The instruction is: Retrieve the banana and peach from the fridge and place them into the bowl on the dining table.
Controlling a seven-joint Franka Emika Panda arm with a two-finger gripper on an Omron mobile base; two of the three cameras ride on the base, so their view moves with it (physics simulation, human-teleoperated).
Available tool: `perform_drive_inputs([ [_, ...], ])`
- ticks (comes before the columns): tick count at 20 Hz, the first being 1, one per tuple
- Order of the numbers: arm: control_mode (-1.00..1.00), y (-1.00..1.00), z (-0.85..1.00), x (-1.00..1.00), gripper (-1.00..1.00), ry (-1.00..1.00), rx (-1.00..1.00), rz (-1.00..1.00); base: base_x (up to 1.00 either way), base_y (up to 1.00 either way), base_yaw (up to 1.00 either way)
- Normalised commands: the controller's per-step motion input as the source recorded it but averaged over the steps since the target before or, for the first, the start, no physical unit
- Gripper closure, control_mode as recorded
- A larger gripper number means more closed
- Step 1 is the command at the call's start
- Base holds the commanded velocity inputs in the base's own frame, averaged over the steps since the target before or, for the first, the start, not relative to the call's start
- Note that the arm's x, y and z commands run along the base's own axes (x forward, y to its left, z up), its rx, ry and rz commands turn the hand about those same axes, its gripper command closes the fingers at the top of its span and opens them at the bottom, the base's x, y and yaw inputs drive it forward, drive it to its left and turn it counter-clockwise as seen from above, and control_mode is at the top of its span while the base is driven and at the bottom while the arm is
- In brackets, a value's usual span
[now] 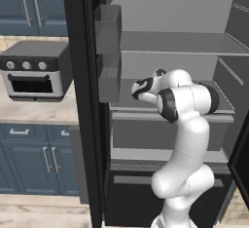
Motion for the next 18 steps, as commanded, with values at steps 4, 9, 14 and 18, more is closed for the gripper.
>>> perform_drive_inputs([
  [4,-1.00,0.00,-0.54,0.00,-1.00,0.08,-0.01,-0.02,0.00,0.00,0.00],
  [9,-1.00,0.00,-0.71,-0.16,-1.00,0.11,-0.02,-0.04,0.00,0.00,0.00],
  [14,-1.00,0.00,-0.74,-0.55,-1.00,0.10,-0.01,-0.08,0.00,0.00,0.00],
  [18,-1.00,0.00,-0.57,-0.78,-1.00,0.05,0.00,-0.08,0.00,0.00,0.00],
])
